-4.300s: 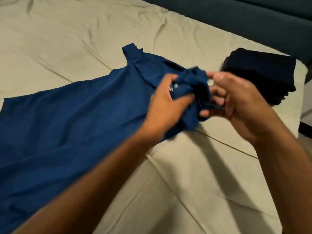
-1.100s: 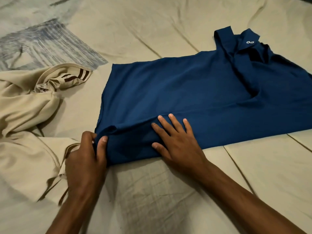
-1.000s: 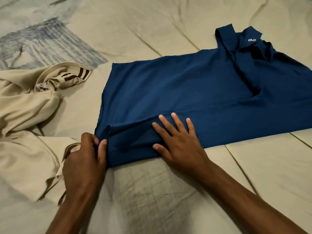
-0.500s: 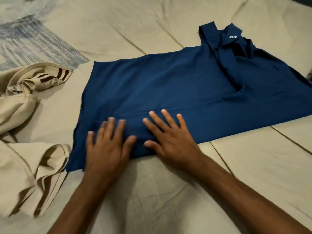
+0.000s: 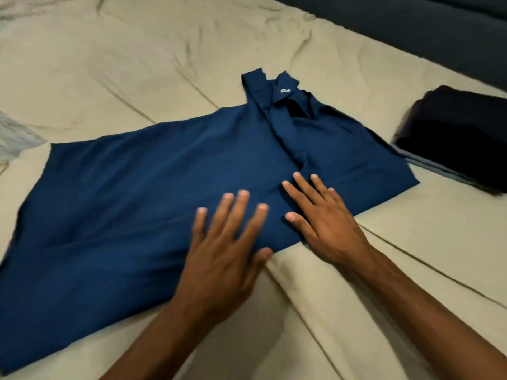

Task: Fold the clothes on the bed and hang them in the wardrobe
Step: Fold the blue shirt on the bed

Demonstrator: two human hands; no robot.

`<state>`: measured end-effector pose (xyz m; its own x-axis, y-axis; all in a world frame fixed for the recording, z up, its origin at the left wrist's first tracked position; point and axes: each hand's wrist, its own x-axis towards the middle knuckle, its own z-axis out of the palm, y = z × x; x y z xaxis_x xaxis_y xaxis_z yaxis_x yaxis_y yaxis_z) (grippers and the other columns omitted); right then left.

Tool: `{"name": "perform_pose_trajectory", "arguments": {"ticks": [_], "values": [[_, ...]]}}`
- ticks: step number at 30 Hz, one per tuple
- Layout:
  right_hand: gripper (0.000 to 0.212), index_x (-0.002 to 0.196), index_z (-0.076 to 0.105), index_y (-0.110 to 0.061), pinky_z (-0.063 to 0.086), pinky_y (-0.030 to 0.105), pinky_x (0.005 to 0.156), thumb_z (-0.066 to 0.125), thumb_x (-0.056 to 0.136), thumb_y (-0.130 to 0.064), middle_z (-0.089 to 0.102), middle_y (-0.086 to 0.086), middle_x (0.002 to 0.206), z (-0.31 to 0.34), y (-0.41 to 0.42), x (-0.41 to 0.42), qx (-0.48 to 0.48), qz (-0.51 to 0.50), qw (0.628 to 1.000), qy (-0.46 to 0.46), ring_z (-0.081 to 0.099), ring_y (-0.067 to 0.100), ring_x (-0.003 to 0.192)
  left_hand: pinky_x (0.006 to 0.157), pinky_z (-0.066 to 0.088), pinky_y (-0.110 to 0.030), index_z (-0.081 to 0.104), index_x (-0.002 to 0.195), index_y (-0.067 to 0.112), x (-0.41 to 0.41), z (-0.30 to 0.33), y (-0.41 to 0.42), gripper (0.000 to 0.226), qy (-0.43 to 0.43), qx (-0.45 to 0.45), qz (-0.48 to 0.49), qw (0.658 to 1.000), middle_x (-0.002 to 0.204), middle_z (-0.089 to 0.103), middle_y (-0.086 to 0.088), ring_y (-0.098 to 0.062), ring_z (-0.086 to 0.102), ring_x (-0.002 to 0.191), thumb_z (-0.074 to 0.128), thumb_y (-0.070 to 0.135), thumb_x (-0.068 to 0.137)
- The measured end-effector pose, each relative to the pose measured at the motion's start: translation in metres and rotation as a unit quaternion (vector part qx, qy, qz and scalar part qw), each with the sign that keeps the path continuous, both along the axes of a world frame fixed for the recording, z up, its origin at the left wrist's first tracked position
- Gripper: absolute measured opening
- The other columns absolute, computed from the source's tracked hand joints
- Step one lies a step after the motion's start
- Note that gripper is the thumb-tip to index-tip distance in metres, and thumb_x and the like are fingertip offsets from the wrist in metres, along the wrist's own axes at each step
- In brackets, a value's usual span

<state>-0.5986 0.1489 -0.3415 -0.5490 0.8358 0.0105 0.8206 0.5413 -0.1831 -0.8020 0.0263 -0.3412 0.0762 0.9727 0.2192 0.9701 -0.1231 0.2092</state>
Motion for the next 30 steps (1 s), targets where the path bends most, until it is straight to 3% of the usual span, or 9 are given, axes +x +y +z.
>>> {"name": "perform_pose_trajectory", "arguments": {"ticks": [4,7,10,13,16,19,23,26,30], "values": [[0.069,0.157,0.009,-0.040,0.009,0.049,0.121,0.010,0.094,-0.067,-0.002,-0.016,0.165,-0.014,0.044,0.063,0.029,-0.071,0.997,0.007,0.000,0.019,0.153,0.122,0.008,-0.057,0.013,0.159,0.035,0.028,-0.024,0.051,0.071,0.053,-0.081,-0.070,0.993,0.168,0.003,0.000,-0.022,0.003,0.155,0.007,0.071,0.097],[0.074,0.157,0.007,-0.039,0.005,0.054,0.121,0.002,0.090,-0.070,0.000,-0.014,0.166,-0.017,0.075,0.111,0.022,-0.173,0.985,-0.015,0.000,0.016,0.153,0.123,0.002,-0.055,0.009,0.159,0.037,0.026,-0.031,0.062,0.076,0.061,-0.104,-0.053,0.991,0.167,0.001,0.002,-0.018,-0.003,0.154,0.002,0.076,0.094],[0.080,0.158,0.005,-0.034,0.003,0.056,0.120,-0.004,0.087,-0.071,0.000,-0.010,0.166,-0.015,0.087,0.133,0.005,-0.196,0.980,-0.045,0.001,0.011,0.153,0.123,0.002,-0.055,0.011,0.158,0.039,0.024,-0.031,0.061,0.076,0.044,-0.099,-0.055,0.993,0.167,0.003,0.003,-0.016,-0.004,0.154,0.000,0.076,0.093],[0.075,0.159,0.010,-0.028,-0.002,0.056,0.120,0.001,0.093,-0.065,0.006,-0.005,0.166,-0.011,0.084,0.120,0.050,-0.206,0.976,-0.045,0.001,0.016,0.153,0.120,0.015,-0.056,0.037,0.152,0.036,0.028,-0.027,0.067,0.071,-0.010,-0.072,-0.034,0.997,0.163,0.027,0.001,-0.018,0.019,0.152,0.009,0.070,0.096],[0.071,0.156,0.024,-0.022,-0.002,0.053,0.120,0.008,0.097,-0.059,0.022,-0.001,0.164,-0.004,0.080,0.087,0.111,-0.185,0.976,-0.009,0.010,0.021,0.153,0.098,0.037,-0.046,0.062,0.126,0.027,0.031,-0.015,0.093,0.054,-0.071,0.018,-0.008,0.997,0.137,0.057,0.002,-0.021,0.051,0.127,0.031,0.058,0.095],[0.074,0.154,0.031,-0.021,0.008,0.050,0.121,0.007,0.094,-0.056,0.029,0.000,0.161,0.000,0.090,0.049,0.091,-0.134,0.986,0.037,0.016,0.021,0.152,0.088,0.043,-0.042,0.060,0.120,0.023,0.033,0.004,0.140,0.048,-0.138,0.032,0.032,0.989,0.122,0.060,0.002,-0.025,0.053,0.111,0.037,0.054,0.091],[0.075,0.155,0.029,-0.022,0.010,0.050,0.121,0.006,0.092,-0.057,0.025,0.000,0.163,-0.016,0.101,0.022,0.071,-0.127,0.989,0.031,0.015,0.022,0.152,0.089,0.046,-0.044,0.048,0.127,0.016,0.045,0.024,0.217,0.048,-0.202,0.036,0.111,0.972,0.123,0.055,-0.006,-0.028,0.051,0.113,0.054,0.048,0.092],[0.071,0.155,0.028,-0.023,0.010,0.052,0.121,0.011,0.096,-0.057,0.022,0.001,0.163,-0.029,0.102,0.019,0.075,-0.138,0.987,0.021,0.014,0.024,0.152,0.092,0.043,-0.049,0.034,0.140,0.013,0.059,0.032,0.277,0.069,-0.162,-0.013,0.168,0.972,0.134,0.044,-0.015,-0.035,0.045,0.121,0.063,0.045,0.086],[0.067,0.154,0.030,-0.023,0.011,0.052,0.121,0.017,0.097,-0.055,0.023,0.001,0.163,-0.033,0.102,0.019,0.077,-0.140,0.987,0.034,0.015,0.024,0.152,0.092,0.040,-0.049,0.029,0.144,0.024,0.054,0.041,0.340,0.072,0.002,0.012,0.158,0.987,0.137,0.037,-0.018,-0.036,0.042,0.120,0.067,0.024,0.083]]}}
